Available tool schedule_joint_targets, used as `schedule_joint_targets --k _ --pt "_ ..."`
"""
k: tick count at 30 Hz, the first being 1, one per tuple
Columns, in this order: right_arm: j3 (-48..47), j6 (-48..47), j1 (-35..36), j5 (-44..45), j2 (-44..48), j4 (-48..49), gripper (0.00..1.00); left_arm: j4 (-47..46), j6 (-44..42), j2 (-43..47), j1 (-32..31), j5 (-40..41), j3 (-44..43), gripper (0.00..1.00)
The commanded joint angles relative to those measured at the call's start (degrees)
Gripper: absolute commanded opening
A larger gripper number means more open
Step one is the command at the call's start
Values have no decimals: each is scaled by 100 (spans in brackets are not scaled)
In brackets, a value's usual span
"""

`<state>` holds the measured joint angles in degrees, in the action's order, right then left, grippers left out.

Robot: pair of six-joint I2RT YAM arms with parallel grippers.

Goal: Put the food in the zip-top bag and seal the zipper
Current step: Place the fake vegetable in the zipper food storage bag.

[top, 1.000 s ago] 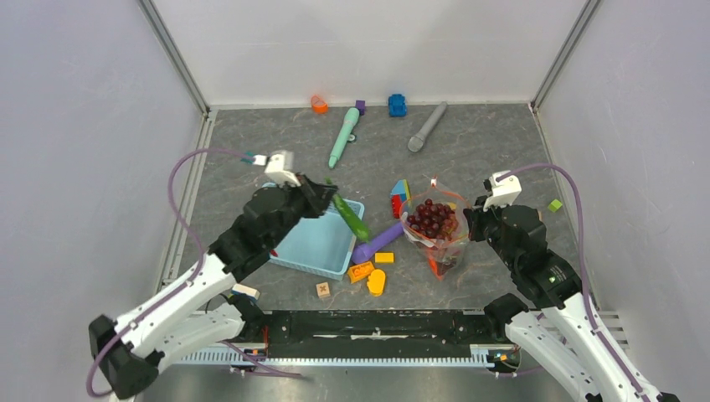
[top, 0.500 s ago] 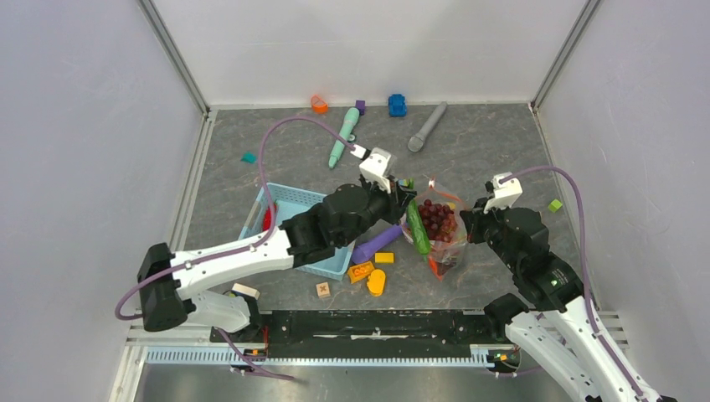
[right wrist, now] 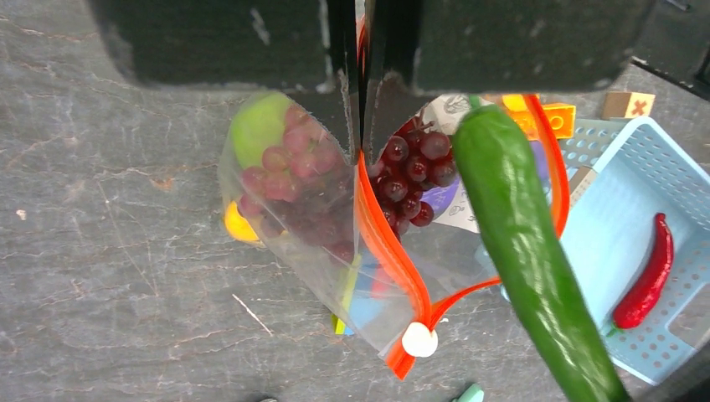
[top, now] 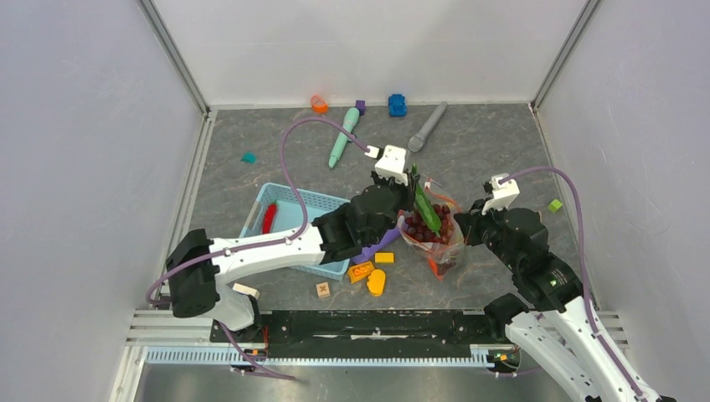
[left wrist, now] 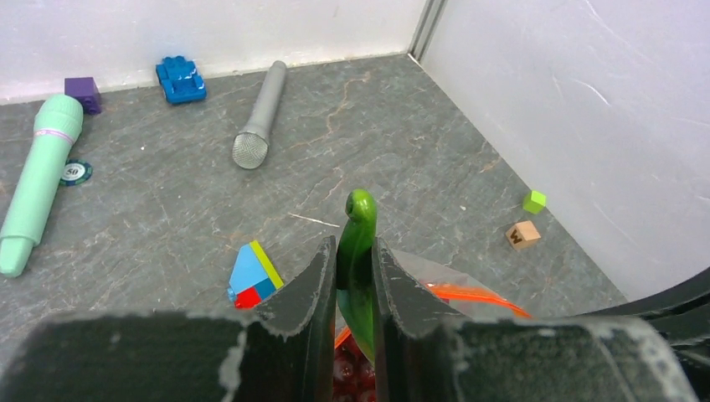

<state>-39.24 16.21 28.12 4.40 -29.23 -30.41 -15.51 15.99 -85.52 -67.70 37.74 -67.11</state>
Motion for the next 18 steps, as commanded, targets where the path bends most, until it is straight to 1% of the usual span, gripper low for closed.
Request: schedule_joint_targets --k 1,4,12,14,18 --pt "-128 362 19 -197 23 108 0 -808 -119 -136 -211 533 265 2" --pt "-226 506 26 -228 -101 72 0 -1292 -307 -31 -350 365 626 2" --pt "-477 744 28 -358 -246 236 0 -1910 -584 203 -460 -1025 1318 2" --pt "-529 795 27 -365 -247 266 0 -1878 -711 161 -534 -1126 1313 2" --pt "-560 865 27 -423 -206 480 0 -1456 -667 -61 -551 -1318 1095 2"
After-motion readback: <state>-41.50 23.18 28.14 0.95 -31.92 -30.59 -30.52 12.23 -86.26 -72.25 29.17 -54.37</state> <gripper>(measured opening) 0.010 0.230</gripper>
